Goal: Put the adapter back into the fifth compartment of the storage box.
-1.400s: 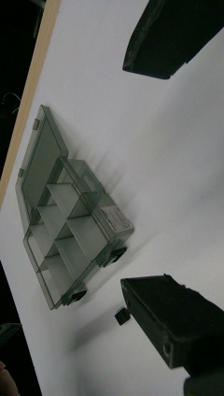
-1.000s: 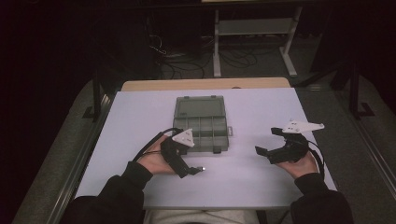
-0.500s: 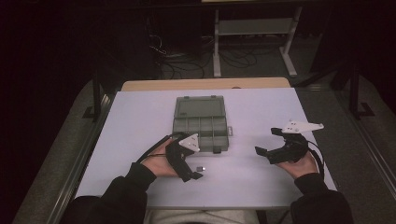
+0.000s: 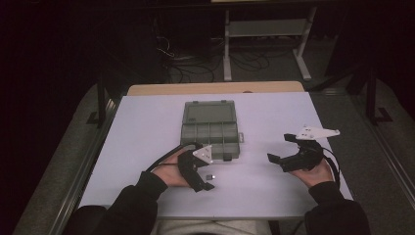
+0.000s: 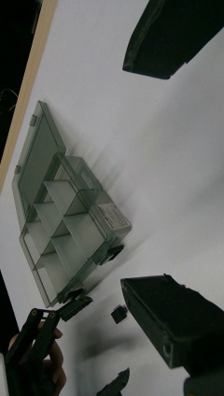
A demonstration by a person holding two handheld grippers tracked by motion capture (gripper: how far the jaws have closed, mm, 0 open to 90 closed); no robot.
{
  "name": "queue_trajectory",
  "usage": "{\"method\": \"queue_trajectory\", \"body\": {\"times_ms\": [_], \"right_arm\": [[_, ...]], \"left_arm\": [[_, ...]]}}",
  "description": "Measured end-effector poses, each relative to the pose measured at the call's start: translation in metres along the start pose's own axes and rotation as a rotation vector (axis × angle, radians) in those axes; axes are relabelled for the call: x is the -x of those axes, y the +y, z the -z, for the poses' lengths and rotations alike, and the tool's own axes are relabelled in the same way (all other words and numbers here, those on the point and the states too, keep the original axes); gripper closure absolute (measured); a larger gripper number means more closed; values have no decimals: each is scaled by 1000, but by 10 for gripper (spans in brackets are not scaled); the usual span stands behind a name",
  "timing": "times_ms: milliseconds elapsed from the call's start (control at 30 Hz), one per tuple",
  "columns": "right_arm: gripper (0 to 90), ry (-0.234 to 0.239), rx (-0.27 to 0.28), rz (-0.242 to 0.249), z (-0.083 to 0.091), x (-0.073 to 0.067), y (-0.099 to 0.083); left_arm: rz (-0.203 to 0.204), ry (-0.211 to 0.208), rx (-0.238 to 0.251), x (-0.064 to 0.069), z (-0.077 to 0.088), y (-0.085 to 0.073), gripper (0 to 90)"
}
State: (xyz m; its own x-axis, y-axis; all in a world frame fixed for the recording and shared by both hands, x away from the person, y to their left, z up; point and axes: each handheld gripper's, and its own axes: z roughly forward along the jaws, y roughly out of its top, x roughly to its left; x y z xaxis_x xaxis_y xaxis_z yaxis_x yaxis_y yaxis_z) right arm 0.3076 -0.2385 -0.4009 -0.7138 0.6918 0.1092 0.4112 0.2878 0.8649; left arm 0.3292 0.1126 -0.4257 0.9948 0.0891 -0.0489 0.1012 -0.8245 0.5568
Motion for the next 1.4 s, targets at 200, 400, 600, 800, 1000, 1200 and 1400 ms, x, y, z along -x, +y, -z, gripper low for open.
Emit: {"method": "queue_trajectory", "body": {"times_ms": [200,400,600,800,1000,1200,1400], "right_arm": [[0,1,-2,0,-1,0,0],[0,2,-4,-1,-1,0,0],[0,-1,-9,4,-1,0,0],[0,-2,-2,2,0,0,0],[0,-4,-15,7,-2,-1,0],[0,-4,-13,8,-2,-1,0],[0,-3,-12,7,-2,-1,0]], "left_arm": [[-6,0,-7,-3,-1,-2,241],[-11,1,-19,-4,-3,-3,347],[-27,16,-40,-4,-5,-4,467],[-43,22,-39,-2,-8,-6,596],[-53,25,-32,-1,-7,-6,742],[-47,6,-38,-4,-6,-6,762],[-54,4,-21,-3,2,-6,762]]}}
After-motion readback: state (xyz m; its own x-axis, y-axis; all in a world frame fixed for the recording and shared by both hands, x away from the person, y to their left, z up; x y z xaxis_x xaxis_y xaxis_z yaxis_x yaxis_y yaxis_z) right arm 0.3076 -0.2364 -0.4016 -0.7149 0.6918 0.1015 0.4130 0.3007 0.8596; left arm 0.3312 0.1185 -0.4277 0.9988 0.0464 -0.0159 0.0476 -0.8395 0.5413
